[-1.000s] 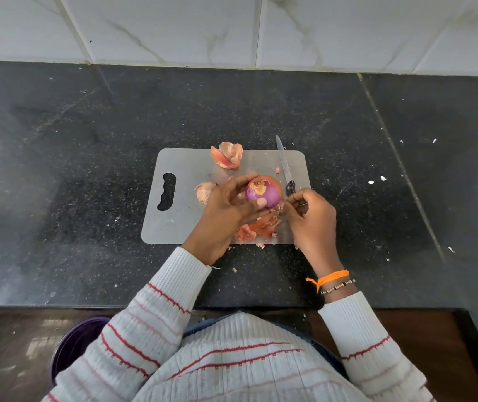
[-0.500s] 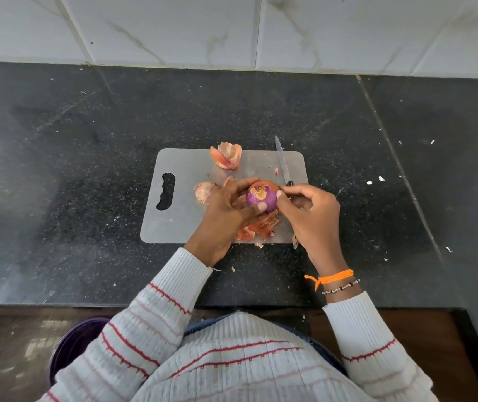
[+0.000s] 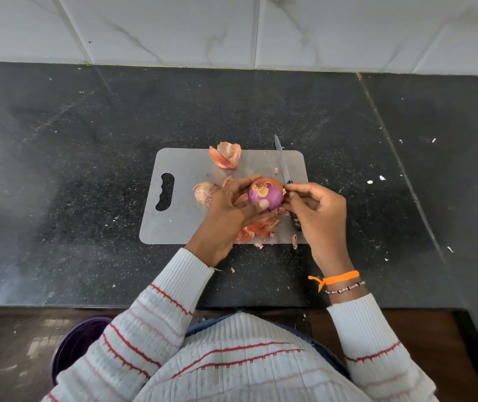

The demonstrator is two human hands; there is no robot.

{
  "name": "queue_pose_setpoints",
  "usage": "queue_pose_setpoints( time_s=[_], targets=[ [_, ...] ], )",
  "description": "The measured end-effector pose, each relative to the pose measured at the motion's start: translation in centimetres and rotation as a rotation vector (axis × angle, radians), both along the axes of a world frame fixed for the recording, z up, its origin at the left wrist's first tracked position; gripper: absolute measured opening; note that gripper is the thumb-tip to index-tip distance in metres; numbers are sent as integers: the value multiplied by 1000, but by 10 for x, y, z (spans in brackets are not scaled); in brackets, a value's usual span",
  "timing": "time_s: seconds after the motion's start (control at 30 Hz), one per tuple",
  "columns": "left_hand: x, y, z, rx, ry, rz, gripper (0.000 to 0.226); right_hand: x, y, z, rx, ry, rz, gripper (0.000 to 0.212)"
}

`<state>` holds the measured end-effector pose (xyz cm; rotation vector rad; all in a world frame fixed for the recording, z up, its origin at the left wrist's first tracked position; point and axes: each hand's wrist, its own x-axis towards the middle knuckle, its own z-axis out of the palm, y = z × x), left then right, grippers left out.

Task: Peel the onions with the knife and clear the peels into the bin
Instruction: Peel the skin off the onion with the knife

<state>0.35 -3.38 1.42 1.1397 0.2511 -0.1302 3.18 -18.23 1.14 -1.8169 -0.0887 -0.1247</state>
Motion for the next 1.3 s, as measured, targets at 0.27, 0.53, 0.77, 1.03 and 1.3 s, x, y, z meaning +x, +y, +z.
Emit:
queue_pose_setpoints(
  time_s=[0.27,0.53,0.77,1.03,1.3],
  targets=[
    [0,-2,0,33,25,18,55,-5,8,-1,-25,60,11,11],
    [-2,-1,1,-20,58,11,41,-3,7,-5,-148,7,-29,3],
    [-2,5,6,-238,70,-44,40,-2,2,-10,-198,5,-31,4],
    [-3,1,8,-222,99,-15,38,-8,12,7,-86,-32,-41,9],
    [-4,2,9,-157,105,-39,39,-6,12,2,-143,-124,-42,7]
  ],
)
